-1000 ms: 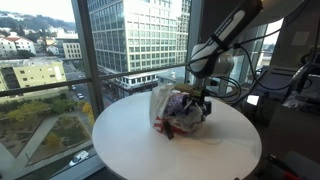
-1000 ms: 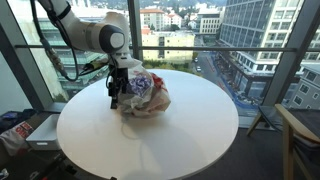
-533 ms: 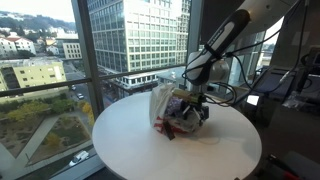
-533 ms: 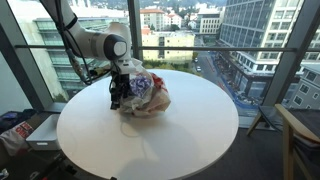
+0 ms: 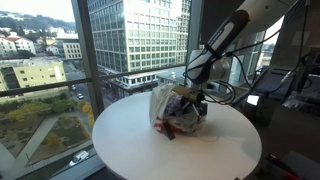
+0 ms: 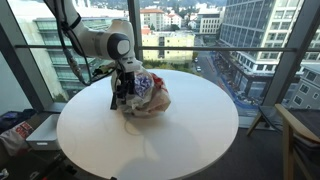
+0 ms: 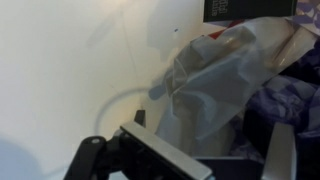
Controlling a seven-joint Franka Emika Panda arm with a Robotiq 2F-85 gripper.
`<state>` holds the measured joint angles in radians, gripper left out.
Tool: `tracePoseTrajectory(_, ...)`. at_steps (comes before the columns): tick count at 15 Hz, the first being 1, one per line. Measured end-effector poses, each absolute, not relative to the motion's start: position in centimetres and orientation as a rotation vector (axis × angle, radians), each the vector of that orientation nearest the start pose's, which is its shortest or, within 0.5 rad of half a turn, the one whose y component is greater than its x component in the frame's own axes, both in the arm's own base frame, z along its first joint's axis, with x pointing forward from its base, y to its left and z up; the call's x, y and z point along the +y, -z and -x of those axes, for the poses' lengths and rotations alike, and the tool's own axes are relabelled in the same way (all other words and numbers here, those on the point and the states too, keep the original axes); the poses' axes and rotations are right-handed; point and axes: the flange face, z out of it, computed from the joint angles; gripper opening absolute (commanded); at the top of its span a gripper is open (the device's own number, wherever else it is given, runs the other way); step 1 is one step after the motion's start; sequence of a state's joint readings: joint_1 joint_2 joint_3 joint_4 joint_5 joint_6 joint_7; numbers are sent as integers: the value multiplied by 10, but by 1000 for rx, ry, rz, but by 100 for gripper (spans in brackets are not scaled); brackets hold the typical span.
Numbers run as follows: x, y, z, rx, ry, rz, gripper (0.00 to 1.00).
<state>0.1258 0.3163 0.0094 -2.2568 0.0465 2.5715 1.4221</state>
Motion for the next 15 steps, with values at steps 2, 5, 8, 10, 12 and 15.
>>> tracePoseTrajectory(2,69,-216,-535,1941,-40,2464,100)
tracePoseTrajectory(5,71,-207,-529,1951,-92,2510,75)
tracePoseTrajectory(8,72,-204,-524,1972,-74,2604,58)
tracePoseTrajectory(10,72,-205,-522,2010,-25,2681,43)
tracePoseTrajectory(12,72,-208,-521,2062,27,2774,27)
tracePoseTrajectory(15,72,-218,-521,2151,113,2917,10)
